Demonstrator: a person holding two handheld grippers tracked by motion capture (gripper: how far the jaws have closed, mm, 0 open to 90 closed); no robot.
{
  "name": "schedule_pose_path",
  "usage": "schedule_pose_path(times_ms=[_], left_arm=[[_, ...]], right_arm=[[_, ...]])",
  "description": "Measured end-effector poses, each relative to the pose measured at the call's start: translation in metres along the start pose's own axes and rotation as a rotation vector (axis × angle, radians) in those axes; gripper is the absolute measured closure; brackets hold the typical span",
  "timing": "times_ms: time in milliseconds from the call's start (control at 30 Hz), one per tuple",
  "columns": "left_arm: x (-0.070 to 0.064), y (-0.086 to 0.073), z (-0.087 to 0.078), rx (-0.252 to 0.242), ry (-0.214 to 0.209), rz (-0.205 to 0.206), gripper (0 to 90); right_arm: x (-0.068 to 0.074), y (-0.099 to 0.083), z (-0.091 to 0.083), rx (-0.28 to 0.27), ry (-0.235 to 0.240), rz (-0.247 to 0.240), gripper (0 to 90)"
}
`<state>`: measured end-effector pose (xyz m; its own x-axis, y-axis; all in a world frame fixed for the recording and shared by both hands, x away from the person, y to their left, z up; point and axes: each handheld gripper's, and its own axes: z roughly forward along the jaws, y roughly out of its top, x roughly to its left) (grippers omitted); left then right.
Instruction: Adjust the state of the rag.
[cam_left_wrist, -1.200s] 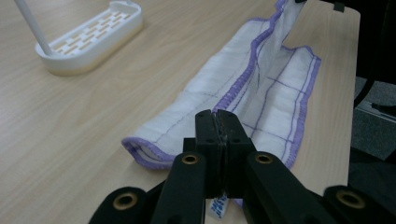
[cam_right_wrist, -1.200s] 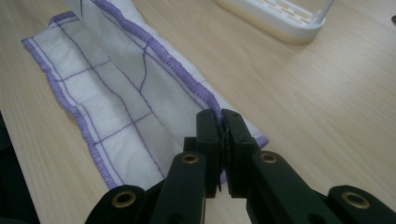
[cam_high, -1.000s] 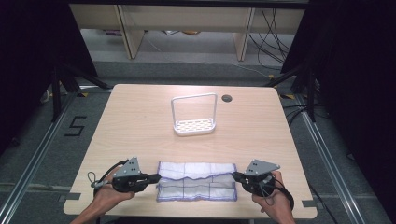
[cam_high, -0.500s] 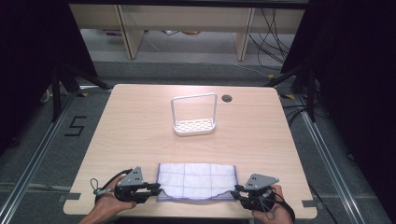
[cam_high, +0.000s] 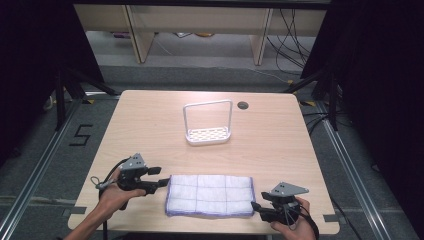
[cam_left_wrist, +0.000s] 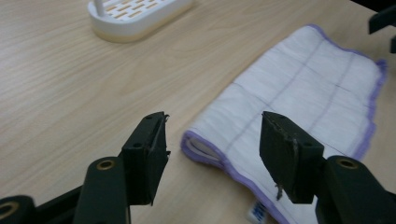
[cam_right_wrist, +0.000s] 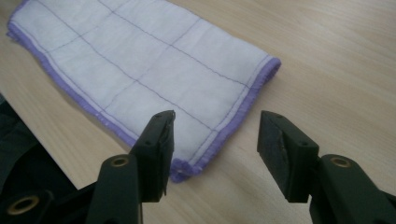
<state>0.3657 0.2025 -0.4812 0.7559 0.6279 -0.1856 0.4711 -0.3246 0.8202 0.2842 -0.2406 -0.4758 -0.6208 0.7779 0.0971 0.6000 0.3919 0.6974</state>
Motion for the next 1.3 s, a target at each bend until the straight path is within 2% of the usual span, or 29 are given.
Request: schedule_pose_path(times_ms=[33,67,100,133,233,300,367,433,467,500,533,567,600,633,667,733,767,800,833,867,900,967,1033,1100,1133,1167,1200,1267,1300], left_arm=[[0.0,0.0,0.0,0.0,0.0,0.0,40.0],[0.006,0.003,0.009,0.034,0.006,-0.006,39.0],[0.006,0.003,0.009,0.034,0.006,-0.006,38.5],[0.01,0.005,0.018,0.058,0.0,-0.004,38.4],[0.011,0.006,0.025,0.076,-0.013,-0.007,38.5],[0.012,0.008,0.034,0.115,-0.031,0.002,38.4],[0.012,0.008,0.043,0.128,-0.035,0.002,38.4],[0.011,0.007,0.046,0.137,-0.036,0.013,42.4],[0.008,0.004,0.052,0.154,-0.046,0.041,46.0],[0.008,0.004,0.052,0.154,-0.046,0.041,49.9],[0.005,0.002,0.054,0.172,-0.062,0.075,55.3],[0.003,0.0,0.054,0.176,-0.063,0.085,60.0],[0.001,-0.001,0.053,0.178,-0.058,0.106,64.7],[0.001,-0.001,0.053,0.178,-0.058,0.106,68.7],[-0.002,-0.002,0.05,0.176,-0.061,0.117,72.3],[-0.005,-0.005,0.047,0.183,-0.059,0.131,76.2],[-0.005,-0.005,0.047,0.183,-0.059,0.131,77.3],[-0.009,-0.01,0.043,0.181,-0.058,0.142,78.7],[-0.009,-0.01,0.043,0.181,-0.058,0.142,79.2],[-0.013,-0.014,0.037,0.193,-0.044,0.149,79.7],[-0.017,-0.018,0.033,0.185,-0.049,0.143,80.0],[-0.024,-0.025,0.027,0.175,-0.06,0.128,80.7],[-0.032,-0.032,0.021,0.165,-0.064,0.106,81.7],[-0.035,-0.034,0.018,0.164,-0.065,0.103,82.5],[-0.041,-0.038,0.015,0.154,-0.074,0.1,82.5],[-0.044,-0.04,0.013,0.16,-0.078,0.099,83.0],[-0.052,-0.043,0.011,0.156,-0.094,0.102,83.1],[-0.056,-0.045,0.01,0.161,-0.099,0.095,83.2],[-0.06,-0.046,0.009,0.161,-0.111,0.11,83.3]], right_arm=[[0.0,0.0,0.0,0.0,0.0,0.0,46.4],[0.0,0.0,0.003,0.013,-0.012,0.018,44.9],[0.0,0.0,0.003,0.013,-0.012,0.018,44.9],[0.001,0.0,0.006,0.022,-0.013,0.033,44.2],[0.006,-0.001,0.01,0.043,-0.019,0.018,44.3],[0.007,-0.001,0.012,0.051,-0.018,0.013,44.3],[0.012,-0.001,0.016,0.073,-0.02,0.012,45.3],[0.013,-0.001,0.018,0.087,-0.022,0.008,46.5],[0.014,-0.003,0.021,0.094,-0.028,-0.015,49.0],[0.014,-0.003,0.021,0.094,-0.028,-0.015,49.0],[0.015,-0.003,0.024,0.108,-0.024,-0.026,52.9],[0.016,-0.004,0.026,0.117,-0.027,-0.024,55.6],[0.016,-0.004,0.027,0.14,-0.026,-0.031,60.3],[0.016,-0.004,0.027,0.14,-0.026,-0.031,60.3],[0.015,-0.004,0.028,0.144,-0.004,-0.017,68.6],[0.013,-0.003,0.03,0.138,-0.006,-0.052,75.1],[0.013,-0.003,0.03,0.138,-0.006,-0.052,75.1],[0.012,0.001,0.032,0.149,0.003,-0.027,79.1],[0.01,0.002,0.034,0.146,0.001,-0.05,79.9],[0.009,0.005,0.036,0.146,0.005,-0.043,80.6],[0.005,0.008,0.037,0.146,0.004,-0.073,81.2],[0.0,0.015,0.042,0.158,0.001,-0.052,82.4],[-0.008,0.024,0.047,0.157,0.01,-0.062,83.0],[-0.015,0.035,0.054,0.151,0.01,-0.086,83.3],[-0.015,0.035,0.054,0.151,0.01,-0.086,83.3],[-0.02,0.049,0.061,0.151,0.011,-0.113,83.5],[-0.02,0.053,0.064,0.154,0.006,-0.12,83.5],[-0.021,0.061,0.067,0.169,0.01,-0.136,83.5],[-0.022,0.067,0.07,0.167,0.01,-0.157,83.6]])
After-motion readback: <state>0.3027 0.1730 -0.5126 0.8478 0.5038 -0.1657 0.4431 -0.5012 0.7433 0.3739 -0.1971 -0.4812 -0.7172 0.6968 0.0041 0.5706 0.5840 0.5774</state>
